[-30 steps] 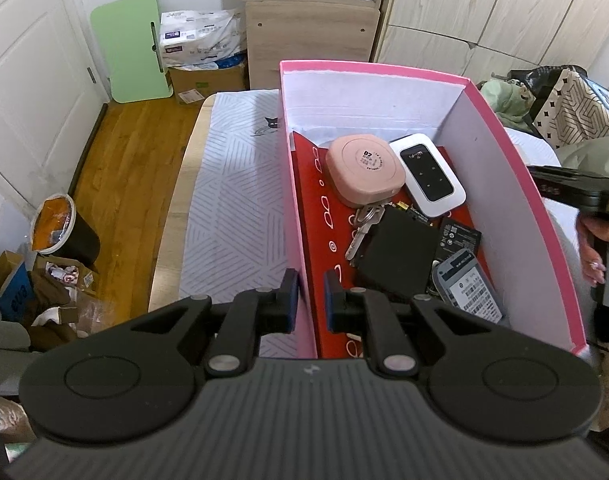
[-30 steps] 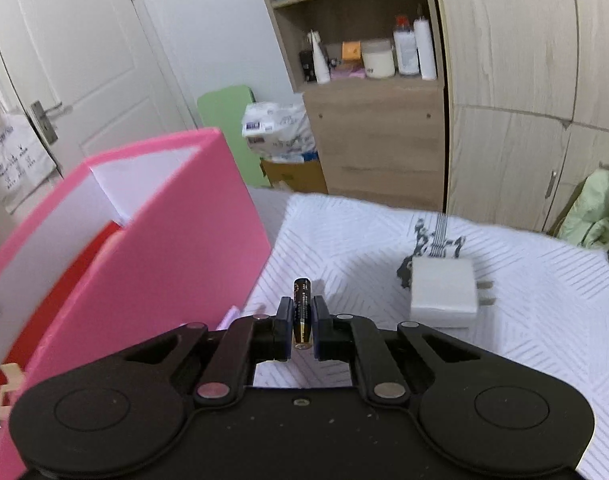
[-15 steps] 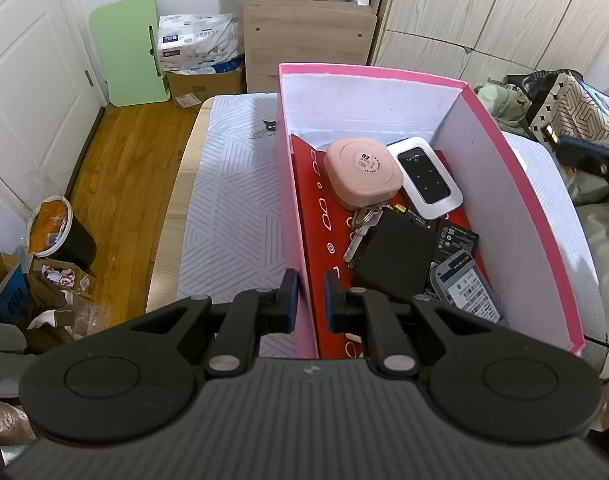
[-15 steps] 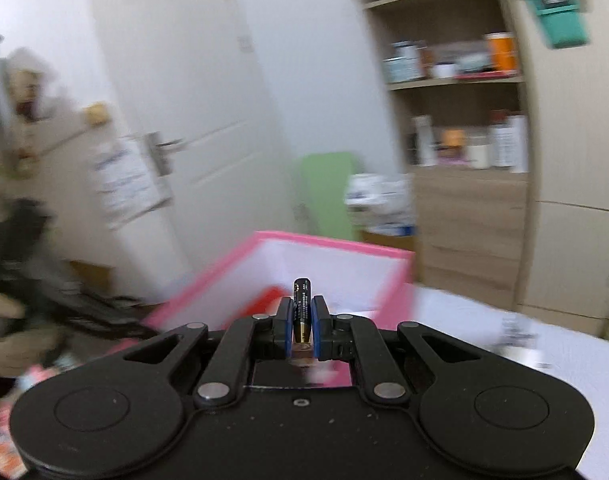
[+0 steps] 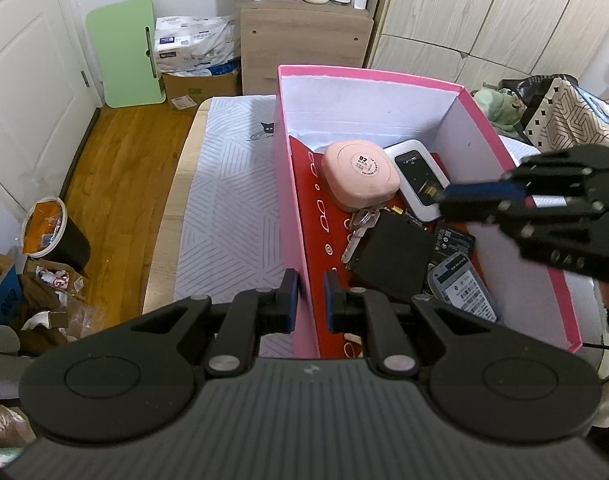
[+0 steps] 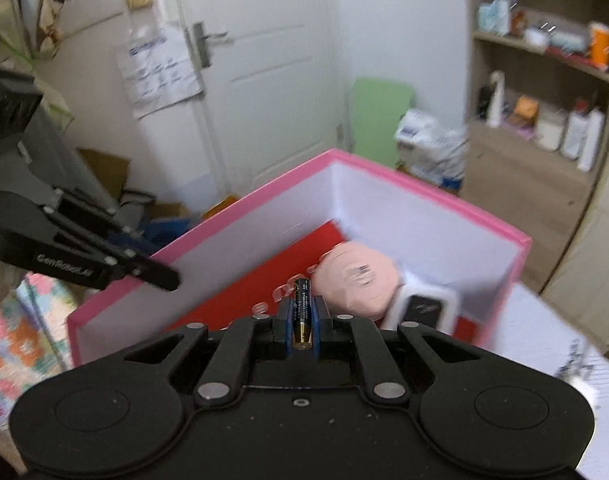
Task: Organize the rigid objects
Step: 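Carry the second AA battery into the box and release it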
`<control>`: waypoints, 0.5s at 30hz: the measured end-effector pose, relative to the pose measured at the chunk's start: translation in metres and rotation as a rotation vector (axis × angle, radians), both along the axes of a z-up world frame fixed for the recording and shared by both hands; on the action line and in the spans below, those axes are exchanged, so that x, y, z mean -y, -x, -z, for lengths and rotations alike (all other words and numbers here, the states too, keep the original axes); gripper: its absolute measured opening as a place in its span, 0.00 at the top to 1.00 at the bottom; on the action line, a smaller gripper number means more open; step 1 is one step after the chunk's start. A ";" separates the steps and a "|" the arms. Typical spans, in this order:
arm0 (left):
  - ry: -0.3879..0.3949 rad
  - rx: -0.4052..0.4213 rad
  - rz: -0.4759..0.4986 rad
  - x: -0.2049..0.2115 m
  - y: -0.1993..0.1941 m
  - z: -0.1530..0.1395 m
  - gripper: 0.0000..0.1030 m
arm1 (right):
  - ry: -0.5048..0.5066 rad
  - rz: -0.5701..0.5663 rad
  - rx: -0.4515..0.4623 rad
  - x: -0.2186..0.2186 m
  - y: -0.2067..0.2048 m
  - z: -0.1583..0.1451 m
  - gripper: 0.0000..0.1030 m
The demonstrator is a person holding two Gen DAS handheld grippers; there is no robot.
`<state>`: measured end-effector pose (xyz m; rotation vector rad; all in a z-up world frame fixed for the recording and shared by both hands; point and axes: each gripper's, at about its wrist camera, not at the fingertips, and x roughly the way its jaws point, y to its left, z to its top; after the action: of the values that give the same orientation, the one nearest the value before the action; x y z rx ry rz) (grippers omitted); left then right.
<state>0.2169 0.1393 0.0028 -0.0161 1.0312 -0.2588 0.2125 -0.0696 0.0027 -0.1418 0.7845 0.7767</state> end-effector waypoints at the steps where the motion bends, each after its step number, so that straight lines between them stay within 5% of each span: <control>1: 0.002 0.000 0.001 -0.001 0.000 0.000 0.89 | 0.001 -0.018 -0.015 -0.004 0.000 0.002 0.89; 10: 0.008 0.000 0.001 -0.001 -0.001 0.000 0.89 | 0.062 -0.047 -0.039 -0.030 0.005 0.015 0.86; 15: 0.012 0.001 -0.001 -0.001 -0.002 0.001 0.89 | -0.038 -0.040 -0.055 -0.008 0.003 0.006 0.82</control>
<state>0.2186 0.1403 0.0022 -0.0275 1.0282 -0.2640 0.2091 -0.0612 -0.0033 -0.1027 0.8208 0.8352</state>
